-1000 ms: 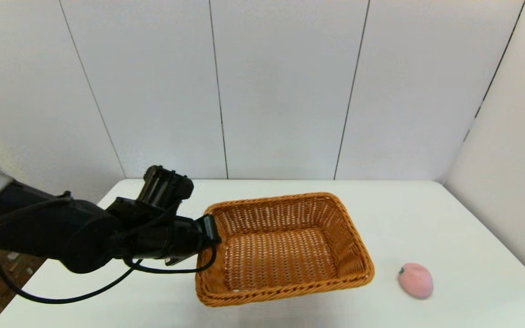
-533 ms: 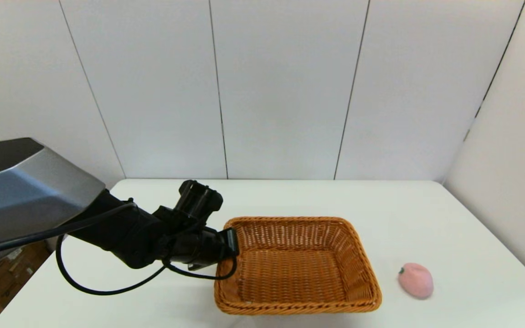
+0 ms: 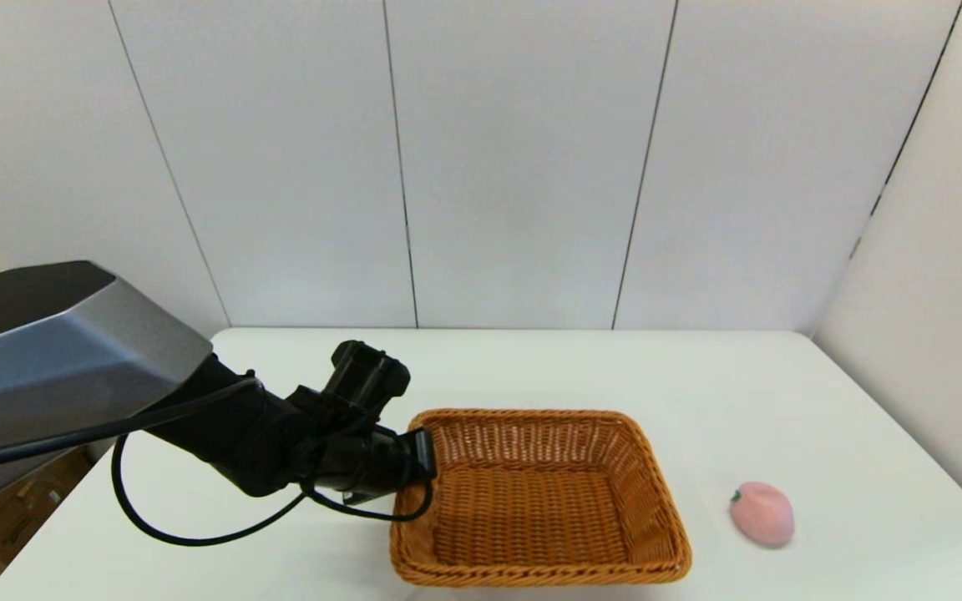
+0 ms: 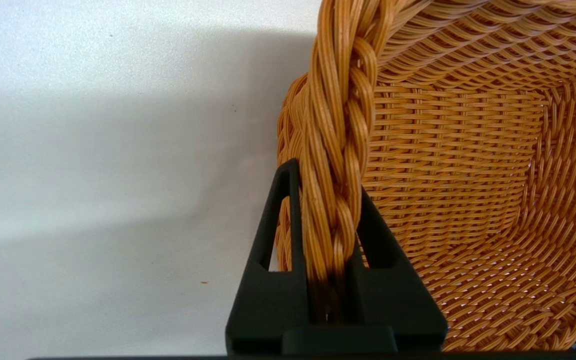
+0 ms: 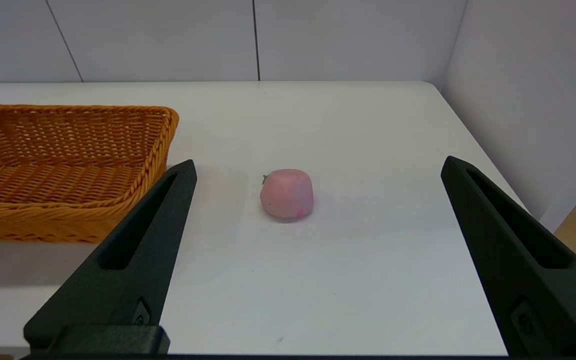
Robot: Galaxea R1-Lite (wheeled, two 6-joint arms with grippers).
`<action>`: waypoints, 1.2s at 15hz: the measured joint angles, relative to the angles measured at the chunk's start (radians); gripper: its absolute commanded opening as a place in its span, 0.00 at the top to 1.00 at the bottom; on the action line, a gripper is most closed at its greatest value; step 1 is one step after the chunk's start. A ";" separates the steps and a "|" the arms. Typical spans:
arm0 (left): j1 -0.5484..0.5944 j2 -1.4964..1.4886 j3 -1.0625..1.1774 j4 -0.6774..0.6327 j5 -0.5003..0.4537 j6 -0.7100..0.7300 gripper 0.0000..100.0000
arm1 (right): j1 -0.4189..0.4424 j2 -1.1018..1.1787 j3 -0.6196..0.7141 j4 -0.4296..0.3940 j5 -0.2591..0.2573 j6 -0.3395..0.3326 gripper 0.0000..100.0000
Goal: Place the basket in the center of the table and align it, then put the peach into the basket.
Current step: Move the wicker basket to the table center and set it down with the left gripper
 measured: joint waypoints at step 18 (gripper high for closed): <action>0.014 -0.014 0.013 -0.009 -0.003 0.002 0.00 | 0.000 0.000 0.000 0.000 0.000 0.000 0.00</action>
